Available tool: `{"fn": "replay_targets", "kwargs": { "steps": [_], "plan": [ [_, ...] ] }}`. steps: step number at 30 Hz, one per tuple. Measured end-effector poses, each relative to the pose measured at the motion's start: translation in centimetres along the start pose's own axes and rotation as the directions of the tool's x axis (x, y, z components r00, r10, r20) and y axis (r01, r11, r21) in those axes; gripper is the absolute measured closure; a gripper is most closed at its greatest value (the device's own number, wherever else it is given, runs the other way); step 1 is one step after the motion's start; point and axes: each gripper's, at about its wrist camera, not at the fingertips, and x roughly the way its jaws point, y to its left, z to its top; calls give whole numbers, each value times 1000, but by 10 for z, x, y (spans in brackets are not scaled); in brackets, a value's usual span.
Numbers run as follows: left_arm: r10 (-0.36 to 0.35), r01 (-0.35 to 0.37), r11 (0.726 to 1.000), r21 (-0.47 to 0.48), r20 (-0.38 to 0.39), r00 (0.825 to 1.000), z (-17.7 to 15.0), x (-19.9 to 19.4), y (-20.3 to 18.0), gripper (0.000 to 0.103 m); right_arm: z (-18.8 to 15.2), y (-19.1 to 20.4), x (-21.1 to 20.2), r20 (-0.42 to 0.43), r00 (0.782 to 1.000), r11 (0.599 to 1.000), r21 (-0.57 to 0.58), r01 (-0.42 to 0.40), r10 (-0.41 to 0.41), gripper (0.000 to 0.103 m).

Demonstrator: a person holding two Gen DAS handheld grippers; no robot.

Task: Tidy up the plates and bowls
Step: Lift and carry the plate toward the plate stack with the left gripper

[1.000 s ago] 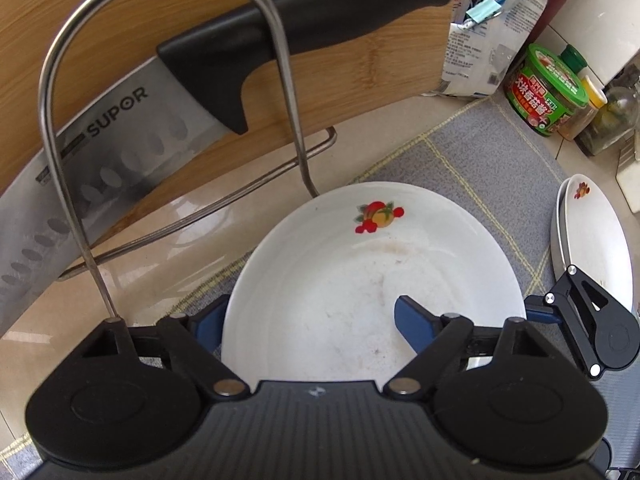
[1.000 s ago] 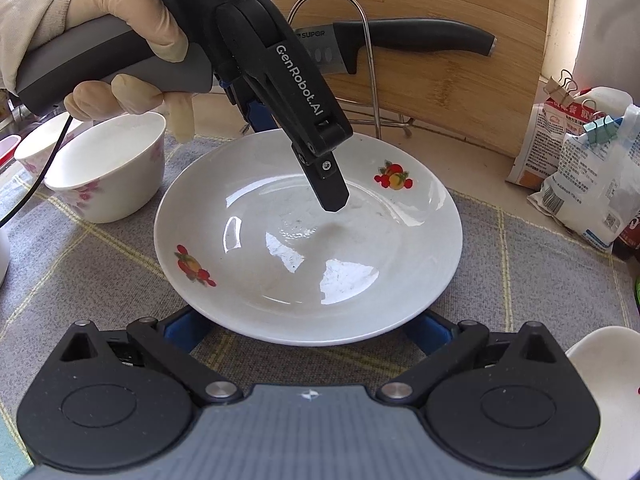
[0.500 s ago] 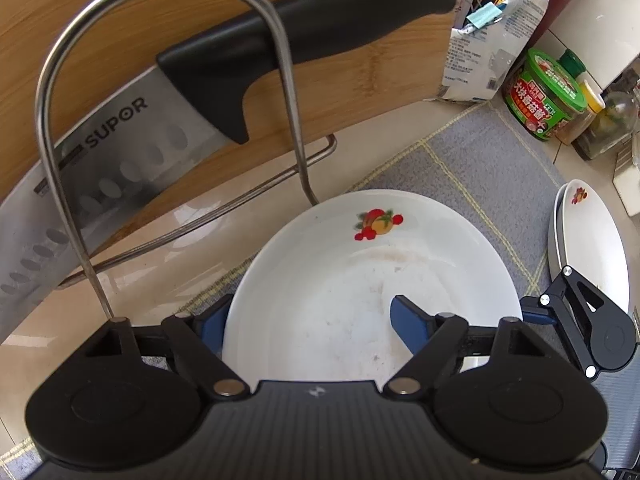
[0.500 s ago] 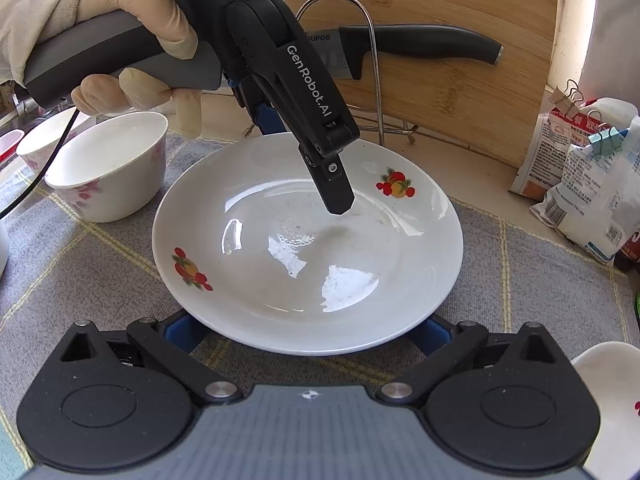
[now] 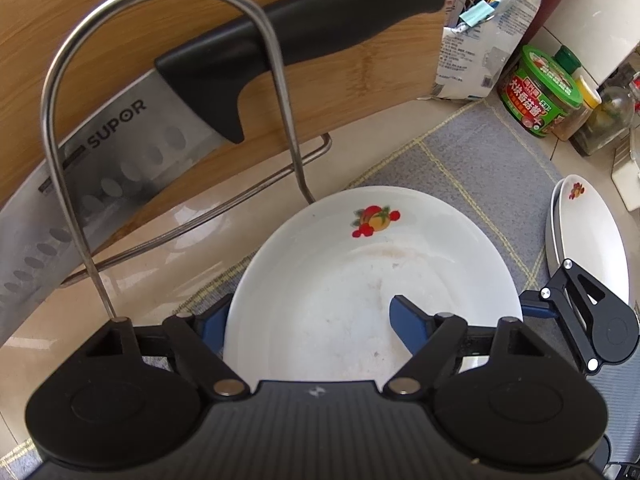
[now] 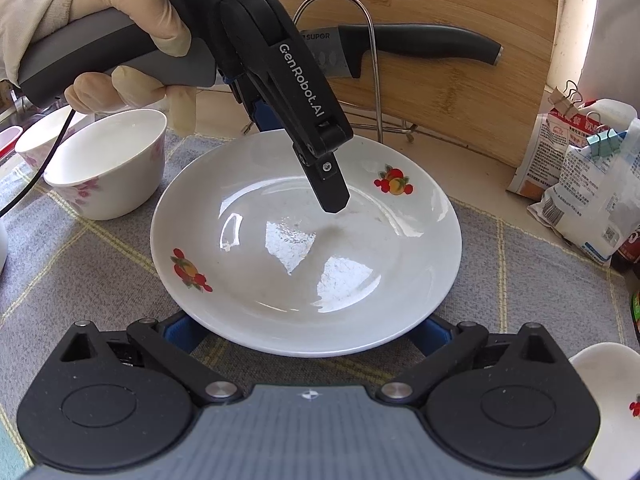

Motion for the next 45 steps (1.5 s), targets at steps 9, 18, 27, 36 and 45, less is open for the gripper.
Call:
{"fn": "replay_targets", "kwargs": {
  "steps": [9,18,27,36,45],
  "plan": [
    [-2,2,1000,1,-1,1000,-3,-3,-2,22,0,1,-4,-2,1000,1000,-11,-3,3,0],
    [-12,12,1000,1,-1,1000,-8,-9,-8,22,1,-1,-11,-12,1000,1000,-12,-10,10,0],
    [-6,6,1000,9,11,1000,-13,-22,-20,22,3,0,-24,-14,1000,1000,-22,-5,5,0],
    [-5,4,1000,14,23,1000,-16,-34,-32,22,4,-1,-40,-2,1000,1000,-15,-7,7,0],
    [-3,2,999,34,26,1000,-20,-43,-50,22,-5,3,-58,5,1000,1000,-17,3,-3,0]
  ]
}}
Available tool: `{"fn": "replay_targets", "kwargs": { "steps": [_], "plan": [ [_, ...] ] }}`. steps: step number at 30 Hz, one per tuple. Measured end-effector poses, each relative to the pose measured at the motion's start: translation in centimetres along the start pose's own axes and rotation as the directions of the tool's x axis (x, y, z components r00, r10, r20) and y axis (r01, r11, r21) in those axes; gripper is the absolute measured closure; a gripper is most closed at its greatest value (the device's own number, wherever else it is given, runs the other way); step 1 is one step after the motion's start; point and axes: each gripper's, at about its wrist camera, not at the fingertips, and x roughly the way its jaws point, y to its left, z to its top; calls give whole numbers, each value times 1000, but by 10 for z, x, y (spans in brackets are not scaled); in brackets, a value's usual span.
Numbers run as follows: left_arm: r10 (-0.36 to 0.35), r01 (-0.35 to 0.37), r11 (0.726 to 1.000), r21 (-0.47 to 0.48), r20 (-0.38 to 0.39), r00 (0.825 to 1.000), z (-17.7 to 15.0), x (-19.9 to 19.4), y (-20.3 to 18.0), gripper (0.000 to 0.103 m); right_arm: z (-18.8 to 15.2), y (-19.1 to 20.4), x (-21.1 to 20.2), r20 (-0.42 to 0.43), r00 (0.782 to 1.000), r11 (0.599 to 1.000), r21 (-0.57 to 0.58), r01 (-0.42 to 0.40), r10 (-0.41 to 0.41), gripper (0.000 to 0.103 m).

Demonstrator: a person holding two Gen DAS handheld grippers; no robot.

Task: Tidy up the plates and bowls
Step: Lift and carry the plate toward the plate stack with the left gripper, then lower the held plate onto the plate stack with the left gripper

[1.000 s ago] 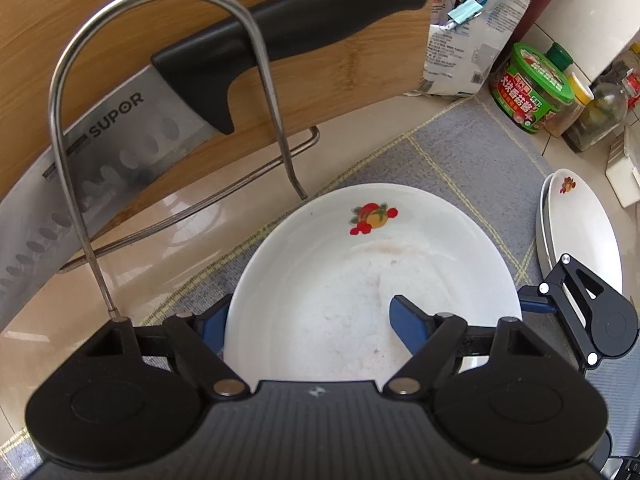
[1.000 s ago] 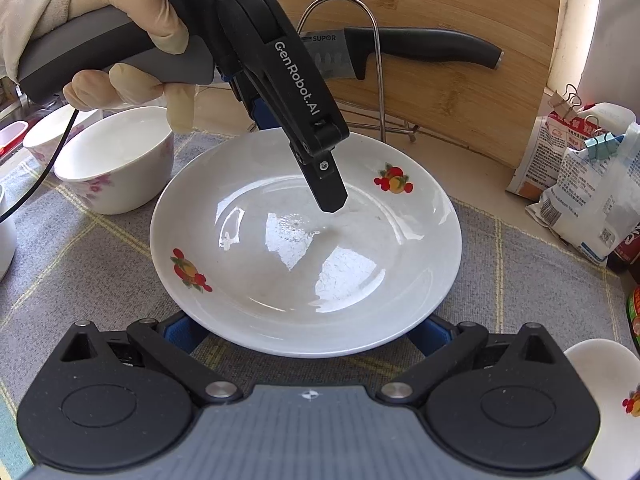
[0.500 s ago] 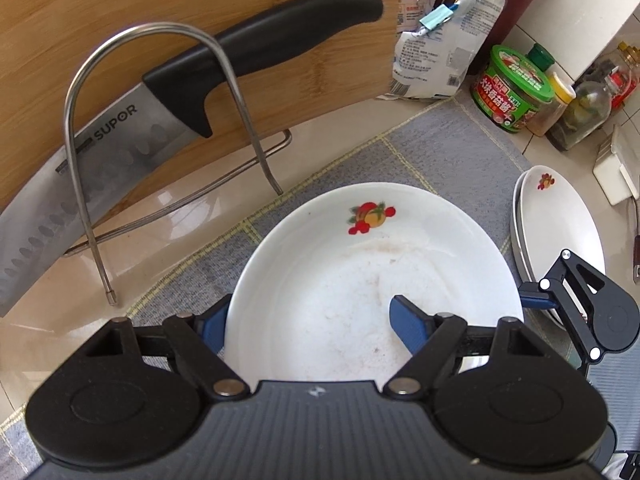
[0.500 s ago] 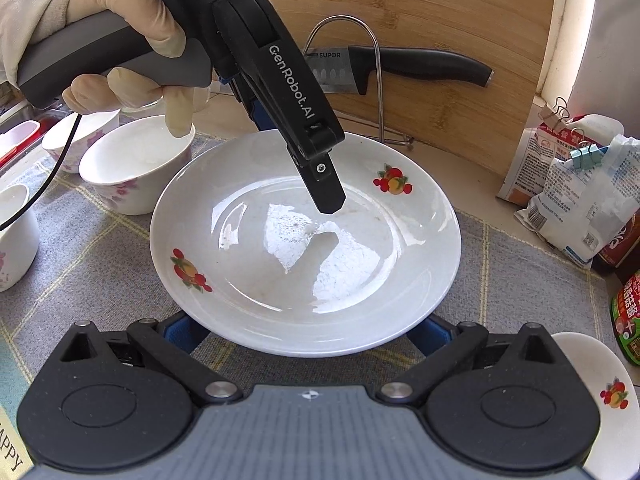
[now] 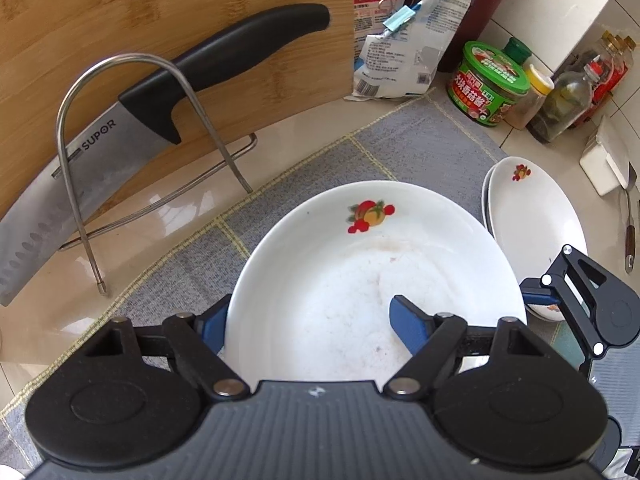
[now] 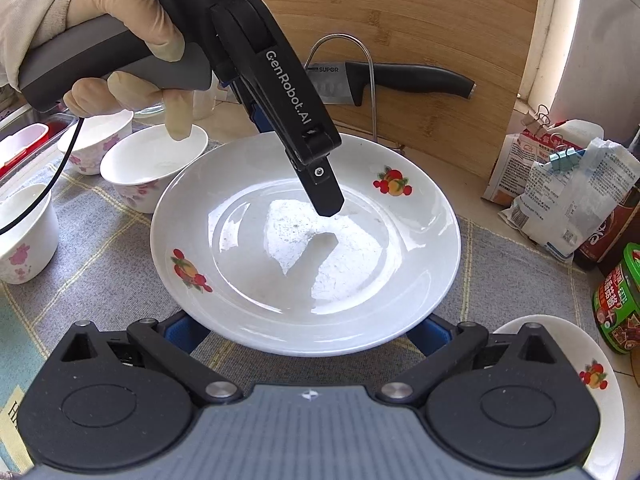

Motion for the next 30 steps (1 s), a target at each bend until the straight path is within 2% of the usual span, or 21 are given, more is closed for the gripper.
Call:
{"fn": "replay_targets", "kwargs": {
  "steps": [16,30],
  "plan": [
    [-7,7,1000,28,4,1000,3,-3,-35,22,-17,-8,-32,14,1000,1000,18,20,-20,0],
    [-14,14,996,87,5,1000,7,4,-84,22,-44,-27,-65,25,998,997,48,59,-60,0]
  ]
}}
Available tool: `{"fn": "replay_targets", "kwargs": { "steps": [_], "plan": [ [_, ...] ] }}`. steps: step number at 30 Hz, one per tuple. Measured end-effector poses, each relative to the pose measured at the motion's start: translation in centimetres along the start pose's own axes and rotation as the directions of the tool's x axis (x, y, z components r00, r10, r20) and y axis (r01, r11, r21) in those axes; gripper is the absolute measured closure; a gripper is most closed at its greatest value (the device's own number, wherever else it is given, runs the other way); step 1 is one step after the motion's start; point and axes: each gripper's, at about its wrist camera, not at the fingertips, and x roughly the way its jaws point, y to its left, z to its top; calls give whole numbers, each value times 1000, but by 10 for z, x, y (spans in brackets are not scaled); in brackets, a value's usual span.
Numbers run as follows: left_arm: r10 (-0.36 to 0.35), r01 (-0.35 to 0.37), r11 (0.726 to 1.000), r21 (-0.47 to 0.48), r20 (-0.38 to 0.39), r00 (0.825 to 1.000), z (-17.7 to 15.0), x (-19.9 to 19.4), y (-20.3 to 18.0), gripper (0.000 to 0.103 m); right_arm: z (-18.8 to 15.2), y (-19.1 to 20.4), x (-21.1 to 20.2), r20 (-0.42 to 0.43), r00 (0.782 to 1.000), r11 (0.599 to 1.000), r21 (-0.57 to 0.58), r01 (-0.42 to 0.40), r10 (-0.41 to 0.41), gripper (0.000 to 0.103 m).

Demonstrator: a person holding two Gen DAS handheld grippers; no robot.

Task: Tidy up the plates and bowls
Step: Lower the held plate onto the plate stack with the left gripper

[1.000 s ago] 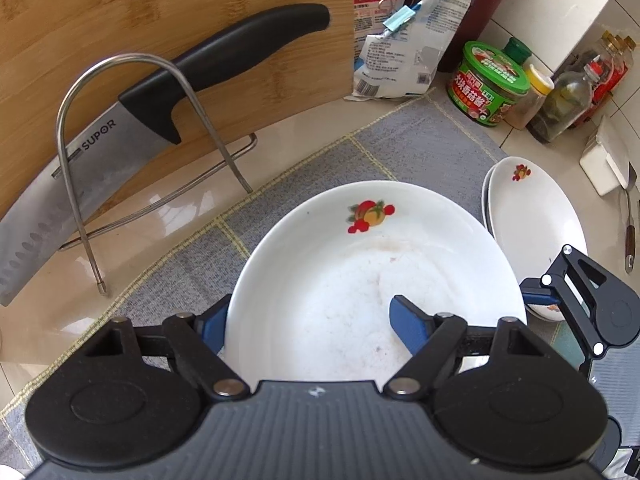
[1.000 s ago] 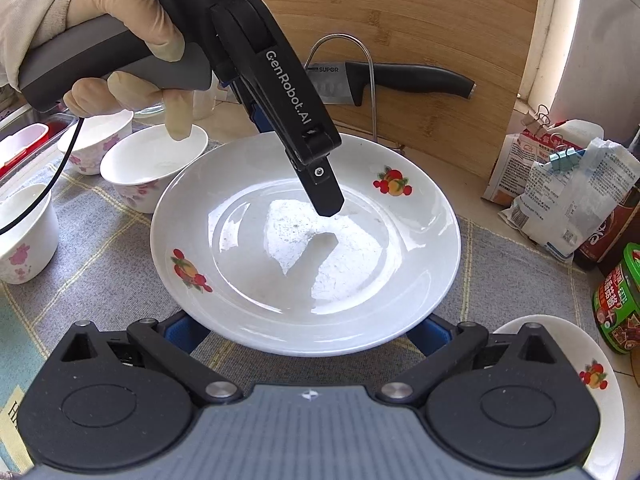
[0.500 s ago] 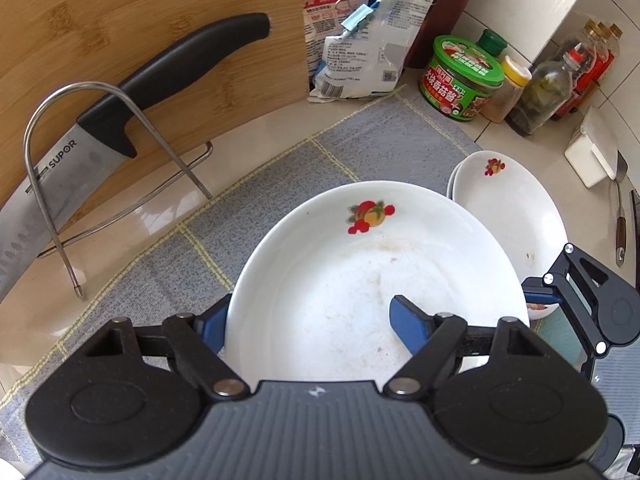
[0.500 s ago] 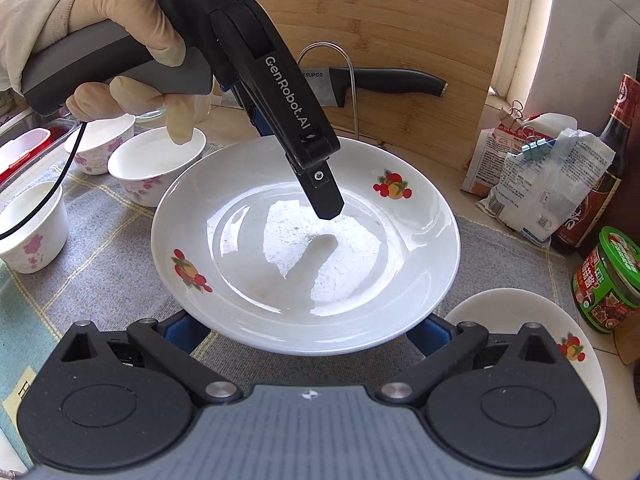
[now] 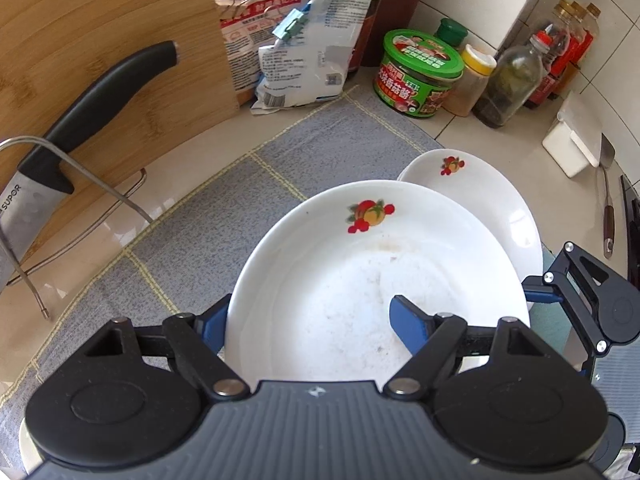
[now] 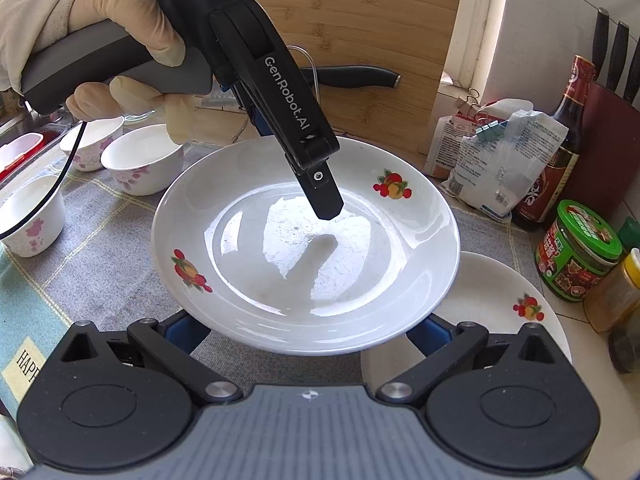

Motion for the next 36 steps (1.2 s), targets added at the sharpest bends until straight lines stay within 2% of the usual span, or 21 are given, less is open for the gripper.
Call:
{"fn": "replay_targets", "kwargs": {
  "steps": [11,26,36],
  "plan": [
    [-25,26,997,67,-21,999,21,15,-40,22,-22,-21,-23,-8,999,998,44,51,-50,0],
    [-83,95,981,168,-76,994,50,57,-100,22,-58,-54,-41,-53,990,981,136,138,-132,0],
    [-102,122,973,194,-110,989,56,81,-116,22,-70,-67,-47,-76,986,971,176,161,-150,0]
  ]
}}
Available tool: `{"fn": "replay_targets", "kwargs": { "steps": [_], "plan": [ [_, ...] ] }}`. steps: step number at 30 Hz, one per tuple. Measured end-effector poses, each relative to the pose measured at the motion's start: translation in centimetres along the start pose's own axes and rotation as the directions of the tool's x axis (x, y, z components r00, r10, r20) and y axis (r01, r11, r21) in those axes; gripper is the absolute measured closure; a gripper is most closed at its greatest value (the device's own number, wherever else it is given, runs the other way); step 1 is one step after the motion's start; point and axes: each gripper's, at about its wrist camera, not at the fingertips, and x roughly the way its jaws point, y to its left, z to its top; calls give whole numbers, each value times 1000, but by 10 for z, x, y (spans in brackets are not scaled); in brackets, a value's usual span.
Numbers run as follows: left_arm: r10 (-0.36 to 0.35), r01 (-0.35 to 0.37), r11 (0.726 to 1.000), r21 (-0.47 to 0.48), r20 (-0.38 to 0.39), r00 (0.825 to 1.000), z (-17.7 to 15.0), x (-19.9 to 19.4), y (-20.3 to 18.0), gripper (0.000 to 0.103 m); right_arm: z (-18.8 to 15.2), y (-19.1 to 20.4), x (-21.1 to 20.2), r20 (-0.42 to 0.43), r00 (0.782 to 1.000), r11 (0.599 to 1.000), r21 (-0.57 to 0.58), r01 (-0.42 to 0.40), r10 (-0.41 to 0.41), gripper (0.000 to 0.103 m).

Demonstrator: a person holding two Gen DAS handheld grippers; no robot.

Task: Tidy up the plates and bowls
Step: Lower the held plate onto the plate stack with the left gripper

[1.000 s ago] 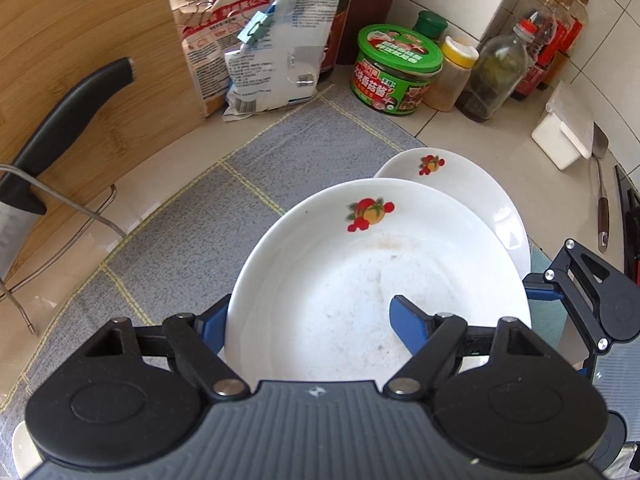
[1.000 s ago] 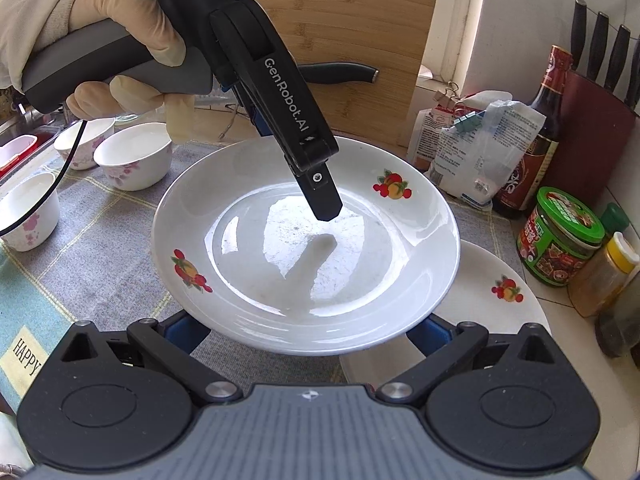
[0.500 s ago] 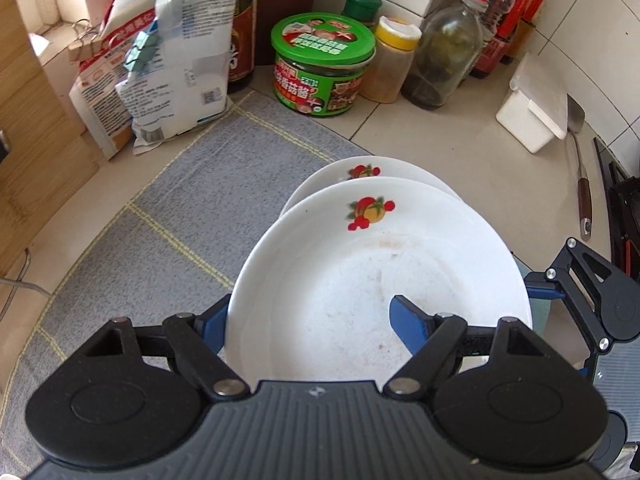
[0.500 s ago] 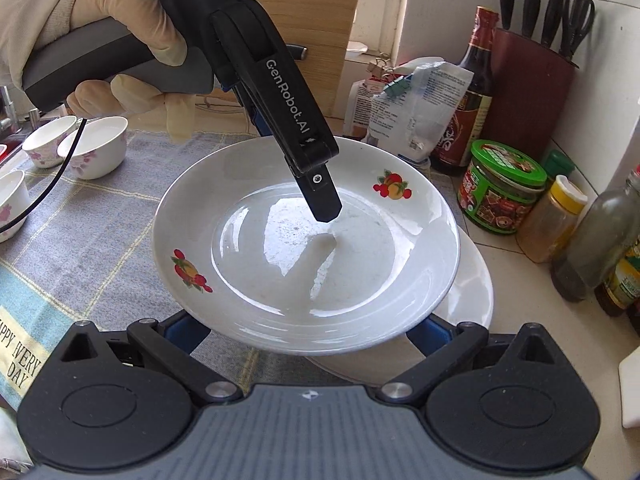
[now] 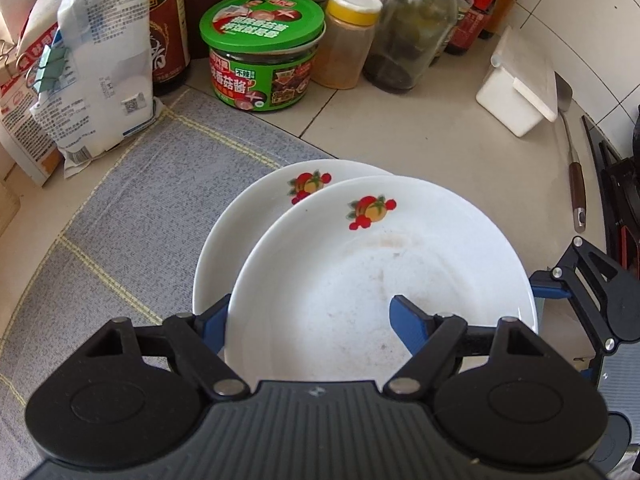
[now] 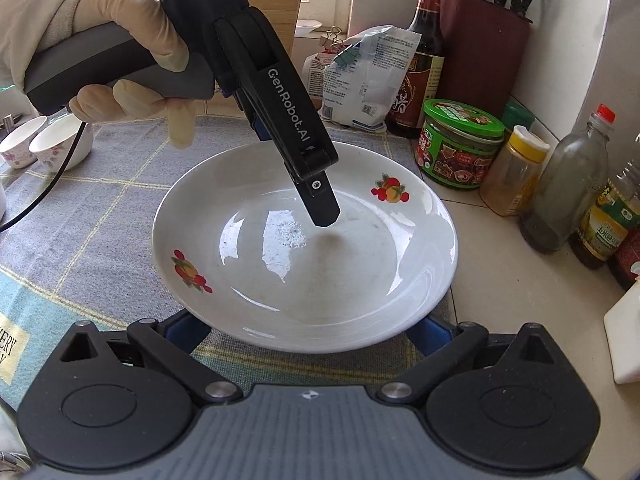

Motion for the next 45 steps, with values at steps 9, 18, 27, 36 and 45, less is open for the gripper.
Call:
{"fn": "replay_targets", "kwargs": {
  "steps": [9,18,27,36,45],
  "plan": [
    [-12,12,1000,6,-16,1000,8,13,0,22,1,-6,2,-8,1000,1000,16,20,-20,0],
    [-23,23,1000,10,-21,1000,10,17,4,22,4,-7,5,-23,999,999,19,39,-38,0],
    [-4,6,999,36,-31,999,13,15,3,22,2,-5,5,-25,999,999,13,44,-43,0],
    [3,-1,998,56,-35,999,11,13,5,22,4,-5,5,-24,999,999,13,47,-47,0],
    [7,-6,998,57,-20,1000,8,5,8,21,4,-5,4,-22,999,999,12,50,-50,0]
  ]
}}
